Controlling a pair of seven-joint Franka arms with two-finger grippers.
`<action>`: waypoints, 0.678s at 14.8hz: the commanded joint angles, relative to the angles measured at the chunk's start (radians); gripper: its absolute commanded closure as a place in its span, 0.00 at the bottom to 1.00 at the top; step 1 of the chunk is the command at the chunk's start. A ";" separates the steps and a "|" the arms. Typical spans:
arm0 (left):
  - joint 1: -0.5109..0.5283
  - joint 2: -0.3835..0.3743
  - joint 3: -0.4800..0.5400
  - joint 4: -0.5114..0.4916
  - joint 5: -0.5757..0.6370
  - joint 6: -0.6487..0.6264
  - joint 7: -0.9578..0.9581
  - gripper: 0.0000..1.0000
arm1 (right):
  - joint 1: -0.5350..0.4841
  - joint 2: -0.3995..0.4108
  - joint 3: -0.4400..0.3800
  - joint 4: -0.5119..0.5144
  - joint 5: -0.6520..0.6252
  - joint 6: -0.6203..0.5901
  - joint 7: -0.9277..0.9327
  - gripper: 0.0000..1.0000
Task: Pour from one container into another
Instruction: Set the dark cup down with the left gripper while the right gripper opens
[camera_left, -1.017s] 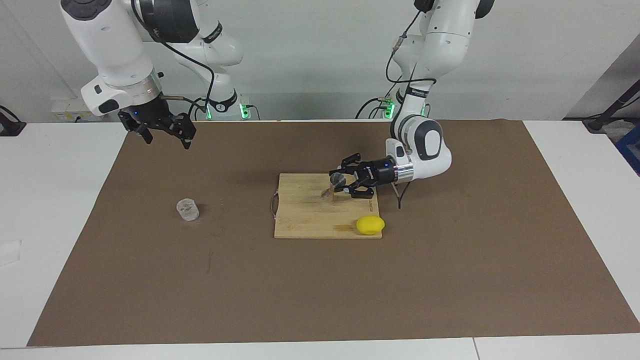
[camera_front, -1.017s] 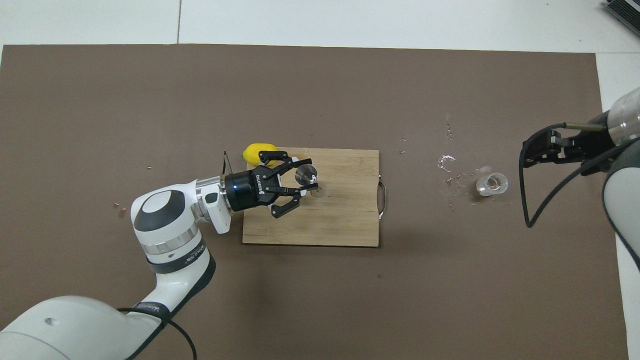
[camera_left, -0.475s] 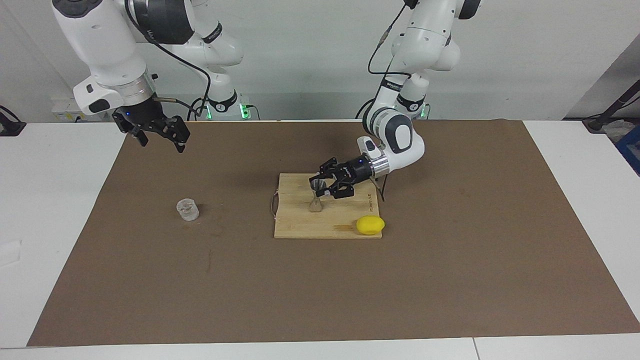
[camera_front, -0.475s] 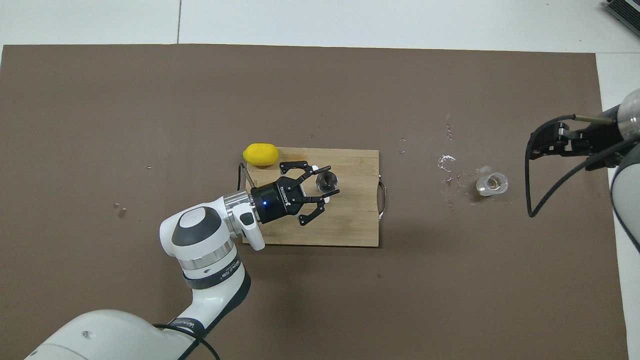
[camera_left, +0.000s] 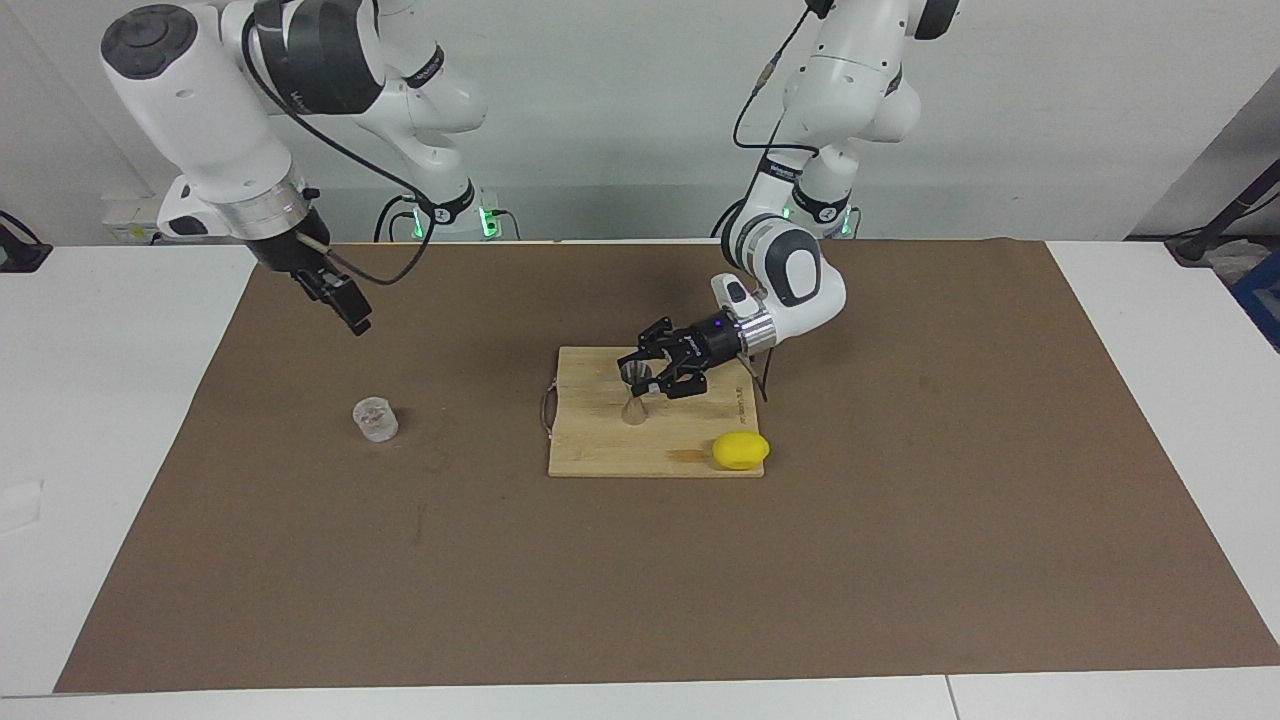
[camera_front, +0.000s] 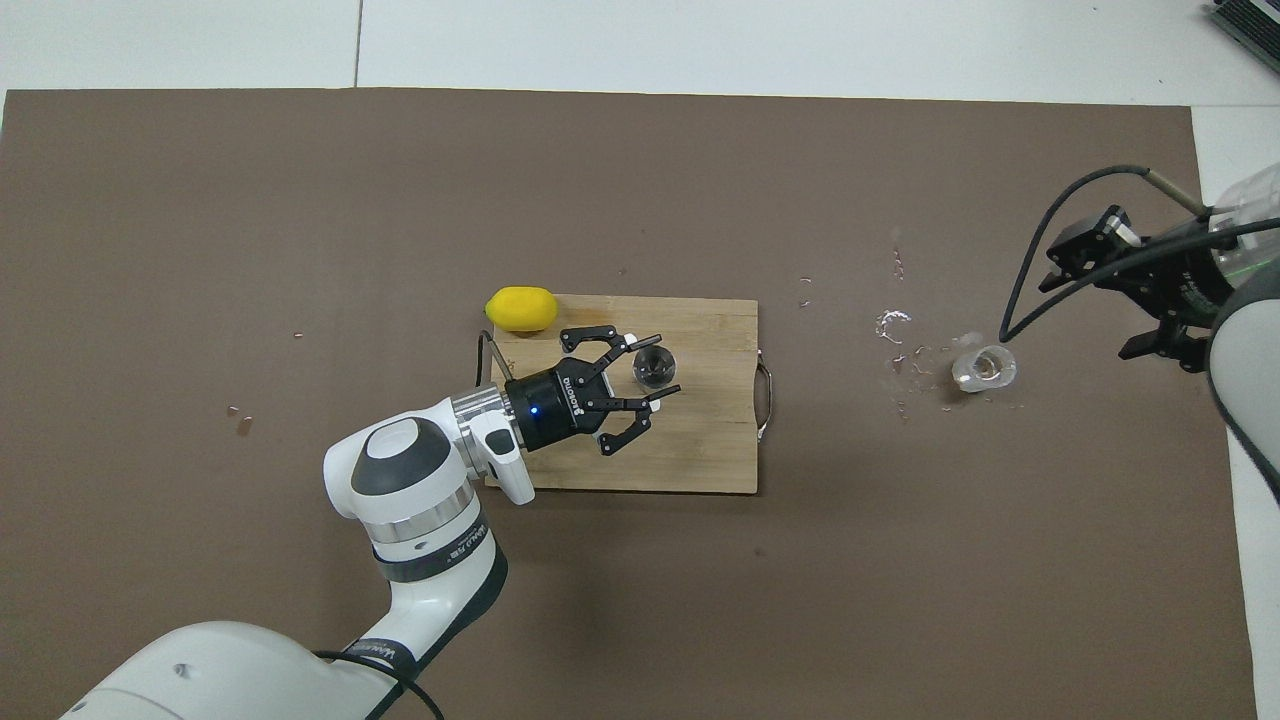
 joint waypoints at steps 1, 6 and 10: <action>-0.015 -0.008 0.014 -0.013 -0.034 0.019 0.043 0.00 | -0.032 0.002 0.006 -0.057 0.050 0.067 0.173 0.09; -0.001 -0.034 0.017 -0.036 -0.032 0.001 0.017 0.00 | -0.142 0.111 0.006 -0.059 0.156 0.077 0.238 0.09; 0.005 -0.051 0.022 -0.094 -0.018 0.001 0.008 0.00 | -0.208 0.175 0.006 -0.088 0.202 0.141 0.227 0.11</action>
